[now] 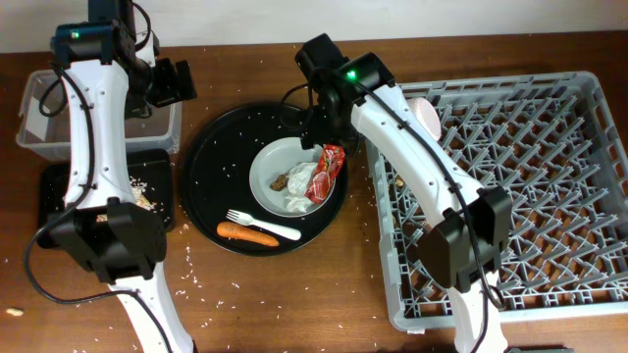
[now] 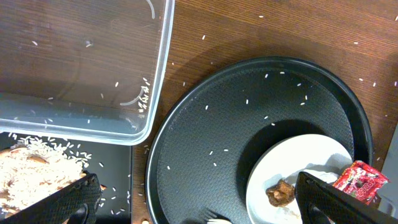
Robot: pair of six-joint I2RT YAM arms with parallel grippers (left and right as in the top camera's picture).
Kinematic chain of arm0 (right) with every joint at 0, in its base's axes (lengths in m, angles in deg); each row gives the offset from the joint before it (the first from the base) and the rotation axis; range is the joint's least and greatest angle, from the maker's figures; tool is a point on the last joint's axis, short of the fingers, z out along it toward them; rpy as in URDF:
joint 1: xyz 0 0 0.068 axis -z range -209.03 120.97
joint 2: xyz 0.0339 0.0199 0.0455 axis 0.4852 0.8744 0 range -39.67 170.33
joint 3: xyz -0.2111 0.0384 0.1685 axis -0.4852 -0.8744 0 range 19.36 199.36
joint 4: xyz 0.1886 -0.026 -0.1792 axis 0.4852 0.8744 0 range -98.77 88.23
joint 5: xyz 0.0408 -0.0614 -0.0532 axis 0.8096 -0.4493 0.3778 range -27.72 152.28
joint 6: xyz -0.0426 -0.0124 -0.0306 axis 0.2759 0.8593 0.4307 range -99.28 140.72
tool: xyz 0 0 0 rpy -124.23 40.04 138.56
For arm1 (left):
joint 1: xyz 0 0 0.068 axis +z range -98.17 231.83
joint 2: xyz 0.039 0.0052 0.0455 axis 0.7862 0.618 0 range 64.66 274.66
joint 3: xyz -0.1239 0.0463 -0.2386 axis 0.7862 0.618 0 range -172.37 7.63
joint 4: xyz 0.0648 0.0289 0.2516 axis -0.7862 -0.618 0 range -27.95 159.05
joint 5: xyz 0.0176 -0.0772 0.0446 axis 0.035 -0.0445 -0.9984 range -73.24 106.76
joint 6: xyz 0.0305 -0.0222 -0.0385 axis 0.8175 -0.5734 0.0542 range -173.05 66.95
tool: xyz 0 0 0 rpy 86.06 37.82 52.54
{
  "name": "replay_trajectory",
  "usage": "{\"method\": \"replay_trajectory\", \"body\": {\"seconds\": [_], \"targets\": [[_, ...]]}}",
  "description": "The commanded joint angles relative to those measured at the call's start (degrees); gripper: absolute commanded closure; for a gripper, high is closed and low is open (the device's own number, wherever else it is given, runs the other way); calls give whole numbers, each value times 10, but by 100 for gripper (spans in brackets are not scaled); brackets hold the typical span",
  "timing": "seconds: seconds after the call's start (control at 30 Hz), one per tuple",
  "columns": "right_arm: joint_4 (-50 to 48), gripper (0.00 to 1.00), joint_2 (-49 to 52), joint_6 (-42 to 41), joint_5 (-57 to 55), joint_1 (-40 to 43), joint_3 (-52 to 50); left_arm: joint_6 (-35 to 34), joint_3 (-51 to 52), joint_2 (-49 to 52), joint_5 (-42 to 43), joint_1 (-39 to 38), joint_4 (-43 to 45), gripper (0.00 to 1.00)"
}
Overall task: Sort waste into correct bins and load items into the dishwasher rack
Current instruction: 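Carry the pink bowl into the rack and set it down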
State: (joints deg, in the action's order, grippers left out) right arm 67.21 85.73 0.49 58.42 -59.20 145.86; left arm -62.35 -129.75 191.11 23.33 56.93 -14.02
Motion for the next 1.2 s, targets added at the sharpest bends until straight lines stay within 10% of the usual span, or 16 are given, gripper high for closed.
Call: {"method": "replay_trajectory", "body": {"seconds": [0.0, 0.8, 1.17], "targets": [[-13, 5, -12, 5, 24, -14, 8, -3, -5, -3, -6, 0, 1, 1], [-63, 10, 80, 28, 69, -96, 4, -3, -5, -3, -2, 0, 41, 1], [-45, 18, 122, -135, 8, -68, -24, -3, -5, -3, -2, 0, 42, 1]]}}
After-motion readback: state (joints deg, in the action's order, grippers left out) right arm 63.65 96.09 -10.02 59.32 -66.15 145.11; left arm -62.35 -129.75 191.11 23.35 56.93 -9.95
